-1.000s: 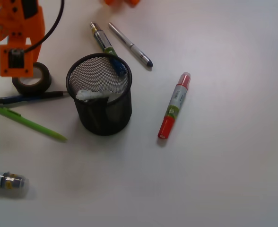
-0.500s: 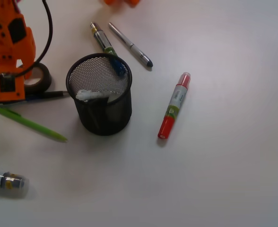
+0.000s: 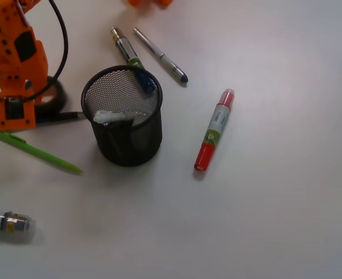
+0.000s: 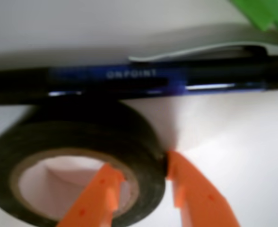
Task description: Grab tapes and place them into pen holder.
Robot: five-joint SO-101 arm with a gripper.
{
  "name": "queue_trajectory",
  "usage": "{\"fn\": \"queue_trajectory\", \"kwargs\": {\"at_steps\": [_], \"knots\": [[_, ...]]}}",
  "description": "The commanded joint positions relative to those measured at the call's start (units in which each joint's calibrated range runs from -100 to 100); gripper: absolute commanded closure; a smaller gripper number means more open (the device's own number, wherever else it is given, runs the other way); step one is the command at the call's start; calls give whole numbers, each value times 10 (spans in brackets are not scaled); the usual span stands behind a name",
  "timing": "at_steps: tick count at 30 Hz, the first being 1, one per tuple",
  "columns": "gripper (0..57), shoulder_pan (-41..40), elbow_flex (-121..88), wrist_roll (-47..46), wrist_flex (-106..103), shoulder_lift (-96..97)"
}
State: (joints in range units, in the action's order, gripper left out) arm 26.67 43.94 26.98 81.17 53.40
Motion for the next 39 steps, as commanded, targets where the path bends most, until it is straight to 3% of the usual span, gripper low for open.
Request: {"fn": "queue_trajectory", "kwargs": {"at_steps": [1,8,18,25,39], "knots": [[574,4,12,-13,-2,0],[573,12,65,-50,20,-13],[572,12,357,-106,124,-75],[572,-69,559,-115,155,-84],[572,-296,552,-71,185,-120]]}}
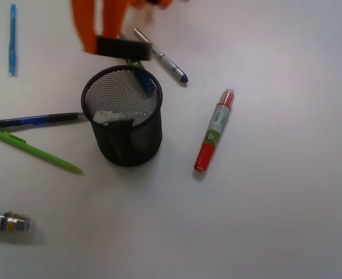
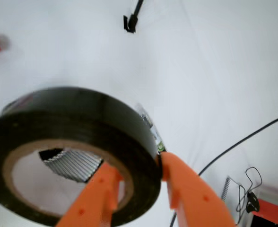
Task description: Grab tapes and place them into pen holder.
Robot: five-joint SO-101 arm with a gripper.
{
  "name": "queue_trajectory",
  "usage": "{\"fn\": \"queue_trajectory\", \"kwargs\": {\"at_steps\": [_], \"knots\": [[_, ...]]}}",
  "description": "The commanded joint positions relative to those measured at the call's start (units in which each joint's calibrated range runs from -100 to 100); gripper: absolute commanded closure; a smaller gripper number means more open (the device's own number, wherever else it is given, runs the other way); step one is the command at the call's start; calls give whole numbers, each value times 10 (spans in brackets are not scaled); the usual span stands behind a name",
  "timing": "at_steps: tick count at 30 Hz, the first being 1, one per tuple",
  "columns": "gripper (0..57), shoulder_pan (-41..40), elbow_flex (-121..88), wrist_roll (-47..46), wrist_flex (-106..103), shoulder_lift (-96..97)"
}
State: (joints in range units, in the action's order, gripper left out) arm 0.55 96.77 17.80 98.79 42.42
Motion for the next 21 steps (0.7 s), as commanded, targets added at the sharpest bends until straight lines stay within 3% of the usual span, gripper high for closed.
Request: {"fn": "queue_trajectory", "kwargs": {"at_steps": [1,9,16,21], "knots": [[572,-44,22,25,9,-7],[572,-42,-103,38,10,-22],[572,18,-515,26,2,-285],[572,29,-619,7,-53,-436]]}}
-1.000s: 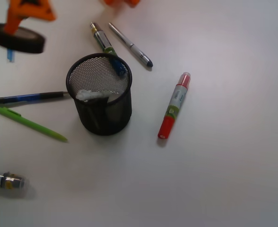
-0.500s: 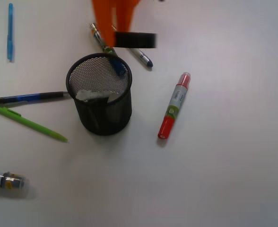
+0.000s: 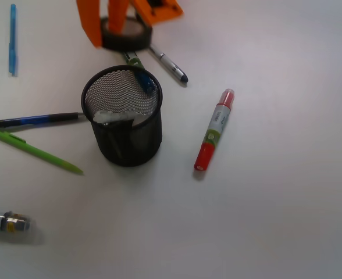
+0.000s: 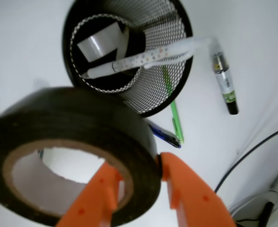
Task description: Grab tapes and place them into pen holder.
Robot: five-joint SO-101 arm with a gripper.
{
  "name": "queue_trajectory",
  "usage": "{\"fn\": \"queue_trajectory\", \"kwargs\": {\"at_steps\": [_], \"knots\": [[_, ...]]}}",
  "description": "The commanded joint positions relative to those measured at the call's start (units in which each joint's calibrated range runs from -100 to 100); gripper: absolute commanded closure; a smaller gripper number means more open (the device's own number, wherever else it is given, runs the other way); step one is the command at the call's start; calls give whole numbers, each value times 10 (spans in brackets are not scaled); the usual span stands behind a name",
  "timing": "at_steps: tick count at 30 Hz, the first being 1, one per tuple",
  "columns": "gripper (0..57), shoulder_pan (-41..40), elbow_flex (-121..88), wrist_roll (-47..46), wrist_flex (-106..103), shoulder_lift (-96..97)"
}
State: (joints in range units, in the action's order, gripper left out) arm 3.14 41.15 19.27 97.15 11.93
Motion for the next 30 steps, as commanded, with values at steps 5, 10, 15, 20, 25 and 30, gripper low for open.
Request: {"fn": "queue_trajectory", "kwargs": {"at_steps": [5,10,15,20,25,30], "knots": [[572,-28,-152,-17,-213,-149],[572,-25,-346,-23,-431,-172],[572,-16,-587,-12,-657,-264],[572,-18,-690,-13,-775,-331],[572,-14,-748,-9,-846,-331],[572,-13,-814,-9,-943,-331]]}}
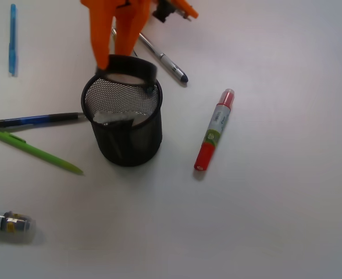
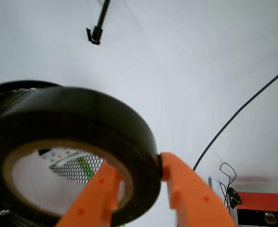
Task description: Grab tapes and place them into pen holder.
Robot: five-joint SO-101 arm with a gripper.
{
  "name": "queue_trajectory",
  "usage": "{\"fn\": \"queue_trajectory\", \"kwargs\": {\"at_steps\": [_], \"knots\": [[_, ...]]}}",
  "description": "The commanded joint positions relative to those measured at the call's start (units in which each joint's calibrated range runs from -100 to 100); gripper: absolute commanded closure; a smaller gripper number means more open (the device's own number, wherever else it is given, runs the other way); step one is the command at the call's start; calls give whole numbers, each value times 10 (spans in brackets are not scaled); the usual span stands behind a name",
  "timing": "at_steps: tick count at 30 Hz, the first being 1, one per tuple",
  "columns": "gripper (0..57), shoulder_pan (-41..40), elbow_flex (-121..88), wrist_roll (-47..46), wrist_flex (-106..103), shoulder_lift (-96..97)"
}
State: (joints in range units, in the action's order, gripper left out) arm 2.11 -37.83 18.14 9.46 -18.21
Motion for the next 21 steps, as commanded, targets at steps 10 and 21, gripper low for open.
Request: {"fn": "queue_trajectory", "kwargs": {"at_steps": [10,21], "knots": [[569,23,-143,34,-242,-36],[142,6,-167,34,-247,-39]]}}
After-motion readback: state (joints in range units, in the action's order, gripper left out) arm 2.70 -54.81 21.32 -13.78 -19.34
